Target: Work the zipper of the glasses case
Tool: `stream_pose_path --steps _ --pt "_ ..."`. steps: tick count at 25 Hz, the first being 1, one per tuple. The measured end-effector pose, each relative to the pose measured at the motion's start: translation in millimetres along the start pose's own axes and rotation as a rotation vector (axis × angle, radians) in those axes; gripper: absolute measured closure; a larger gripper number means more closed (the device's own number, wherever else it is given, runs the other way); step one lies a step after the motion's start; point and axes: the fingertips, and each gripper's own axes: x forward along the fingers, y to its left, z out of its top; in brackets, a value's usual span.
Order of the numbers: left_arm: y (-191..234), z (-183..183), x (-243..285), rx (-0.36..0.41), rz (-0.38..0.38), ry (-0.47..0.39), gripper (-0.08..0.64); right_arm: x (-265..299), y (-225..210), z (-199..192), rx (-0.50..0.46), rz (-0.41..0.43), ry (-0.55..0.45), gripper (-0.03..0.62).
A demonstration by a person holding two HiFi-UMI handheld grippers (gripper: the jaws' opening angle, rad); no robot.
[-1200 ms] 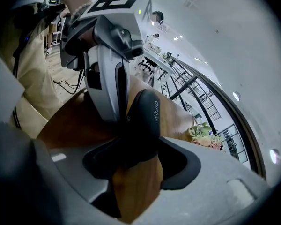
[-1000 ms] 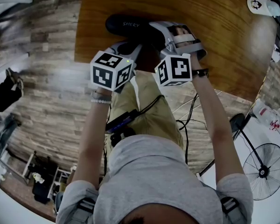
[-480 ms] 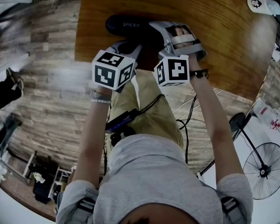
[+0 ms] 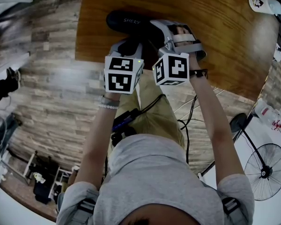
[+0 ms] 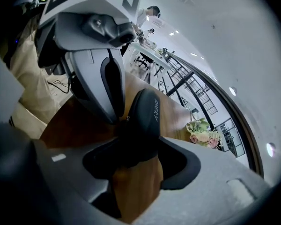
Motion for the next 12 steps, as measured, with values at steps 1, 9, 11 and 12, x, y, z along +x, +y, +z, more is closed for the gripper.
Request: stream_pose_path --steps 1,9,11,12 --pt "1.7 2.4 0.1 0.008 0.027 -0.007 0.482 0.2 -0.3 0.6 0.002 0.0 -0.001 0.364" --pt "1.1 8.6 -0.4 0.065 0.163 -0.018 0.474 -3.2 -0.4 5.5 0.047 0.023 -0.031 0.368" --pt "0.9 9.4 0.0 0.07 0.194 -0.023 0.474 -3.3 -0.2 4.8 0.051 0.03 -0.038 0.368" --pt "1.0 9.8 0.3 0.064 0.207 -0.027 0.476 -3.4 -0.3 4.6 0.051 0.032 -0.042 0.368"
